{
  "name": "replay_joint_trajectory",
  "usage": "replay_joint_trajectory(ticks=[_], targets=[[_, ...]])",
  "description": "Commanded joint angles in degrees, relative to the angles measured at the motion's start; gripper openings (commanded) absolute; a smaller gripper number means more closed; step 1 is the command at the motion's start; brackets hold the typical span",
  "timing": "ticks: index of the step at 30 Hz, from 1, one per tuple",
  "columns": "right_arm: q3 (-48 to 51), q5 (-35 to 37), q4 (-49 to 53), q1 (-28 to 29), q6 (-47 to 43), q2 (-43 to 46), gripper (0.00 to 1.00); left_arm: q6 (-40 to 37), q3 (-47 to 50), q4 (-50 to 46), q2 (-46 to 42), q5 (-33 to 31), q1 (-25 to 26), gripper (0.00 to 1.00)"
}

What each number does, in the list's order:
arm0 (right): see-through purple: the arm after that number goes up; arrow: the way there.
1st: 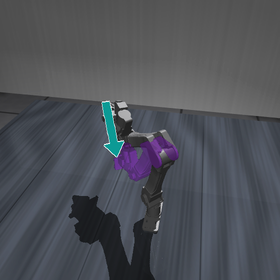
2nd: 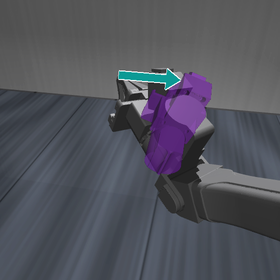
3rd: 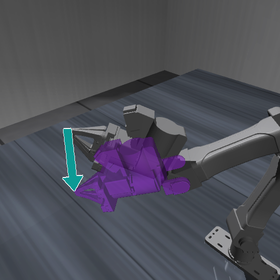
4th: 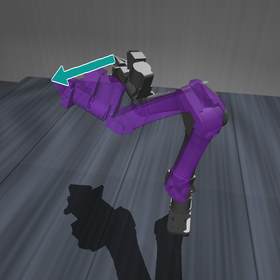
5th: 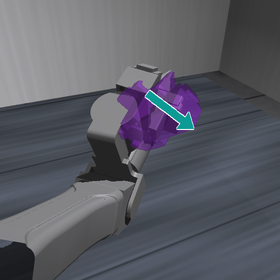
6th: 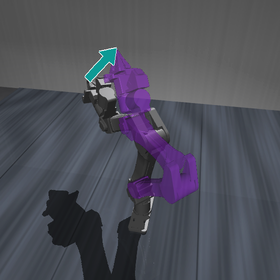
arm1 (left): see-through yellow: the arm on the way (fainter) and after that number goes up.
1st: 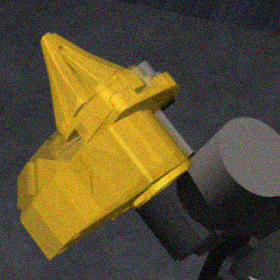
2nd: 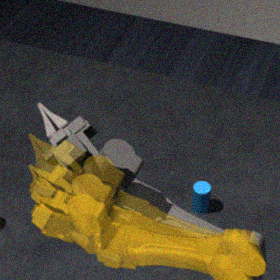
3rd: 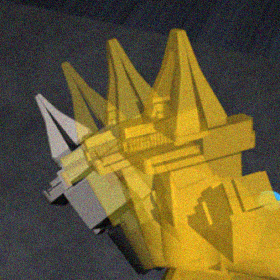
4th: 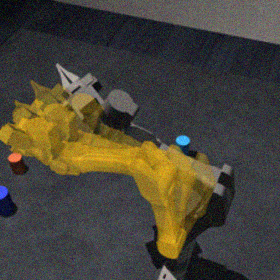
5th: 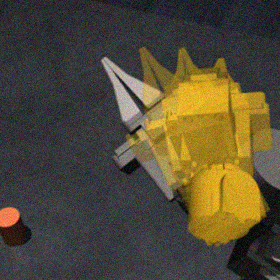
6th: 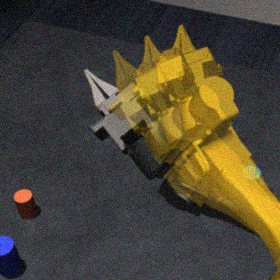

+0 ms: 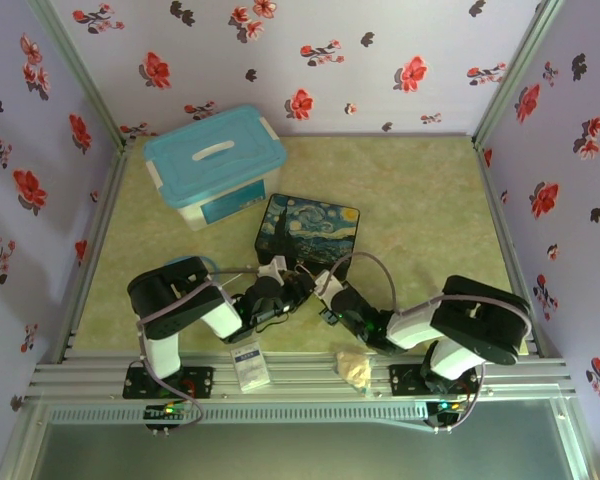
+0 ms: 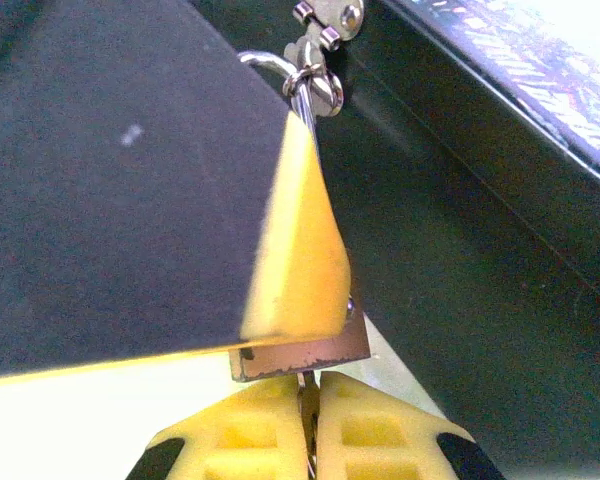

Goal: Unlock a padlock with a key

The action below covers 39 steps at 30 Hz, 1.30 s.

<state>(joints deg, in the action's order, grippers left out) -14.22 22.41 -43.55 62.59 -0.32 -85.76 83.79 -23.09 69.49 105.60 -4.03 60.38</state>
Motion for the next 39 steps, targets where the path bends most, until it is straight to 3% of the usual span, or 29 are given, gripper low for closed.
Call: replay_joint_trajectory(ticks=[1, 11, 14, 18, 21, 26, 31, 32, 34, 39], targets=[[-0.5, -5.73, 0.59, -0.76, 8.29, 3.06, 0.0, -2.32, -1.08, 2.27, -2.57, 0.93, 1.1, 0.01], [1.23, -16.35, -1.12, -4.27, 13.42, 4.93, 0.0, -1.32, 0.23, 4.72, 1.54, -0.94, 0.64, 0.05], [2.18, -18.15, -4.63, -5.08, 16.44, 3.95, 0.0, -1.93, 0.67, 4.62, 1.99, -1.87, 0.37, 0.12], [1.97, -18.99, -5.02, -5.19, 17.06, 2.84, 0.0, -2.39, 0.61, 4.73, 2.48, -2.29, 0.26, 0.13], [1.32, -19.15, -4.36, -5.21, 17.08, 2.22, 0.0, -2.84, -0.17, 4.65, 2.85, -2.28, 0.18, 0.21], [1.34, -19.19, -5.37, -5.16, 17.57, 1.8, 0.0, -3.45, -0.81, 4.62, 2.87, -2.91, 0.09, 0.21], [2.61, -18.49, -7.93, -5.44, 19.93, 1.64, 0.0, -3.46, -0.09, 4.51, 2.7, -3.58, 0.17, 0.13], [2.58, -18.94, -8.08, -5.7, 20.99, 1.62, 0.02, -3.31, 0.33, 4.62, 2.57, -4.02, 0.14, 0.11], [2.51, -19.03, -7.78, -5.75, 22.42, 1.42, 0.25, -3.41, 1.0, 4.62, 2.35, -4.49, 0.09, 0.09], [4.17, -18.61, -8.24, -8.21, 27.36, 3.12, 0.36, -3.89, 2.47, 3.0, 1.1, -5.58, 0.08, 0.04]])
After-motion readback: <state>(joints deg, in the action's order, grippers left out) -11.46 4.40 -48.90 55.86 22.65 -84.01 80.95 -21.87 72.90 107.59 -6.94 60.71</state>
